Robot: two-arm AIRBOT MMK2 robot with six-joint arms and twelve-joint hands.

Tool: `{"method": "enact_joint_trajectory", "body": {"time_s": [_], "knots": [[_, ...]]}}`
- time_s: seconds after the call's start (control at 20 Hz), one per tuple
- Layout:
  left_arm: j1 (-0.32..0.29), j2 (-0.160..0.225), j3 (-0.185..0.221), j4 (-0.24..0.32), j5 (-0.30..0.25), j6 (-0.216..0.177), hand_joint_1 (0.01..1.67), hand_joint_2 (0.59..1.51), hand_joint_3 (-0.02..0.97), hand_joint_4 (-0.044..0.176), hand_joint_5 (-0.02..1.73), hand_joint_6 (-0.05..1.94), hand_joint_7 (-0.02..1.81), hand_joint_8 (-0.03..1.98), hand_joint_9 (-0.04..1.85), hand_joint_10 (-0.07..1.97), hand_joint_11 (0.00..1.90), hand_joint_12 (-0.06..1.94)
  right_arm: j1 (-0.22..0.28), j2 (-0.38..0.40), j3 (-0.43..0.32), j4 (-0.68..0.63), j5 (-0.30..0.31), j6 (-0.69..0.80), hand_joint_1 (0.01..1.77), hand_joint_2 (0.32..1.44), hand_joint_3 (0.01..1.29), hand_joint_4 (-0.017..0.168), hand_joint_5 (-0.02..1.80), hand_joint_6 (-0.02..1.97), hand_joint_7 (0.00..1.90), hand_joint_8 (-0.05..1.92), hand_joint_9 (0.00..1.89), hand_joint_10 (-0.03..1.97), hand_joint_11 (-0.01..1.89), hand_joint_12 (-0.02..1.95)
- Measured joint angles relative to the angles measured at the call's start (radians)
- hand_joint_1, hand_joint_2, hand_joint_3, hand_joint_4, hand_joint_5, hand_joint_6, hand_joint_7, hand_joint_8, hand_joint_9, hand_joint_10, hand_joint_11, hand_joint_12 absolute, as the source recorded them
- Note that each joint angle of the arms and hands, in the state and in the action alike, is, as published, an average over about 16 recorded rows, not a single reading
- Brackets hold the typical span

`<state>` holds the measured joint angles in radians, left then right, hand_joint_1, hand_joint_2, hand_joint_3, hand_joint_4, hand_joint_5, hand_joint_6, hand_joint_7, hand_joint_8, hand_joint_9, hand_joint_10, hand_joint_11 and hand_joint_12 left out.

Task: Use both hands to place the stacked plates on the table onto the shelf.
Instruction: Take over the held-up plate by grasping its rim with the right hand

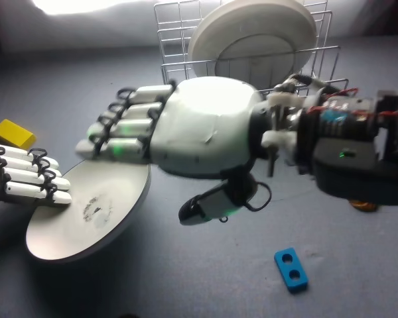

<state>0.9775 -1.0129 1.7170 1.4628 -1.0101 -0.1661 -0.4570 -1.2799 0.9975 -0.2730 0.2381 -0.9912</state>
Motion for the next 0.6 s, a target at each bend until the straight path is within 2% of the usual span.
{"method": "enact_joint_trajectory", "body": {"time_s": [0.3, 0.6], "knots": [[0.0, 0.0, 0.0, 0.001, 0.0, 0.0, 0.02, 1.059, 0.015, -0.004, 0.04, -0.01, -0.01, -0.02, 0.03, 0.03, 0.02, -0.01, -0.054, -0.105, 0.081, 0.086, 0.031, -0.1, 0.97, 0.98, 0.01, 0.001, 0.02, 0.03, 0.05, 0.02, 0.11, 0.02, 0.01, 0.59], [0.0, -0.001, 0.001, 0.002, 0.0, 0.0, 0.02, 1.057, 0.015, -0.005, 0.04, -0.01, -0.01, -0.02, 0.03, 0.03, 0.02, -0.01, -0.085, -0.2, 0.163, 0.122, 0.047, -0.145, 1.0, 0.97, 0.01, 0.001, 0.02, 0.03, 0.07, 0.02, 0.13, 0.01, 0.01, 0.64]]}}
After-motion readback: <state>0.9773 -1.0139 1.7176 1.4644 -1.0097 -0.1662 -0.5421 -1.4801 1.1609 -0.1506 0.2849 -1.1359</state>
